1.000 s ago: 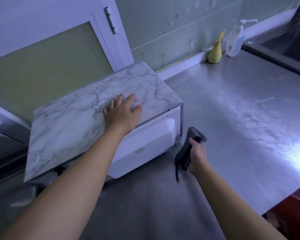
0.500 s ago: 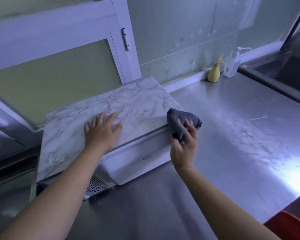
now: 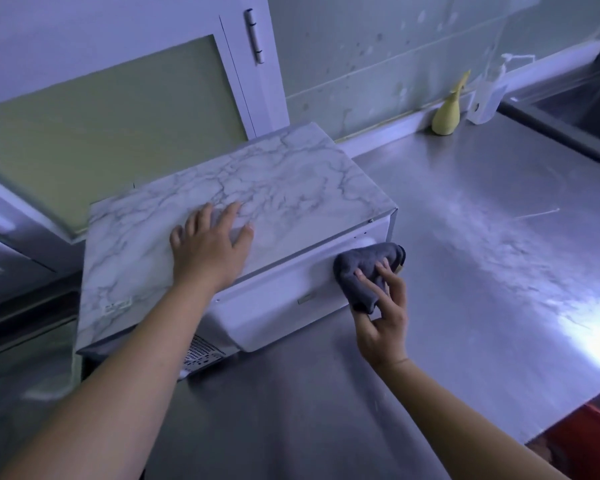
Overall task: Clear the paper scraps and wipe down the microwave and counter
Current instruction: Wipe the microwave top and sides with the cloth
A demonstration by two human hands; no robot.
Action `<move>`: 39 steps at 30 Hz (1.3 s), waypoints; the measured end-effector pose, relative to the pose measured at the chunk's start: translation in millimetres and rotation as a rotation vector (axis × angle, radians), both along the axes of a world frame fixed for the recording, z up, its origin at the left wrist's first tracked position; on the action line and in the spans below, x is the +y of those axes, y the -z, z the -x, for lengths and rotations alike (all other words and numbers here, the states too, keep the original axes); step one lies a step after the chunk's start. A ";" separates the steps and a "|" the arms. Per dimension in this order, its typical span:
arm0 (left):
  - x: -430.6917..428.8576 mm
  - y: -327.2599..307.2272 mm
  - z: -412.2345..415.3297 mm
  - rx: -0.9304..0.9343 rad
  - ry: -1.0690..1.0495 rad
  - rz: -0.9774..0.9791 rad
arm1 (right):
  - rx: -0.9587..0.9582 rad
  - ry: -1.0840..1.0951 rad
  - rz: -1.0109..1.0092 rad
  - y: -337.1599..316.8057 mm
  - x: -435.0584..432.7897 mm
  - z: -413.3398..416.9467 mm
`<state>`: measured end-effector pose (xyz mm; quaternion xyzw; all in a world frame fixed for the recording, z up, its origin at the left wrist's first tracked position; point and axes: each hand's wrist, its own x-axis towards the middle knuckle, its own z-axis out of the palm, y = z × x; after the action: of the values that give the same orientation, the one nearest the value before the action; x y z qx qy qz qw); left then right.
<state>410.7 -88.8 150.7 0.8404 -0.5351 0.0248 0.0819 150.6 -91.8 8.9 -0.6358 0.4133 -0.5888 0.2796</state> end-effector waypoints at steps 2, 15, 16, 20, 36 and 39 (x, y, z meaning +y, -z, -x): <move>-0.4 -0.5 -1.4 0.000 -0.003 0.004 | -0.094 0.042 -0.057 1.6 3.3 -12.4; 1.0 3.2 -2.4 0.008 -0.005 0.024 | -0.884 0.377 -0.880 5.1 4.1 -39.6; 0.6 3.5 -2.9 0.007 -0.007 0.023 | -0.902 0.371 -0.965 6.7 -4.6 -36.7; -2.0 5.0 -5.4 0.010 -0.014 0.020 | -0.989 0.299 -1.141 17.9 -26.8 -28.5; 2.1 5.1 0.9 0.049 -0.022 -0.075 | -0.510 0.262 -1.021 -26.3 -21.0 39.9; 2.9 2.3 0.0 0.045 -0.022 -0.076 | -0.388 0.220 -0.757 -78.1 -26.1 37.5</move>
<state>410.6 -85.9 148.4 0.8491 -0.5245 -0.0134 0.0616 113.0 -117.9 87.0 -0.3183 0.6049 -0.5308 0.5011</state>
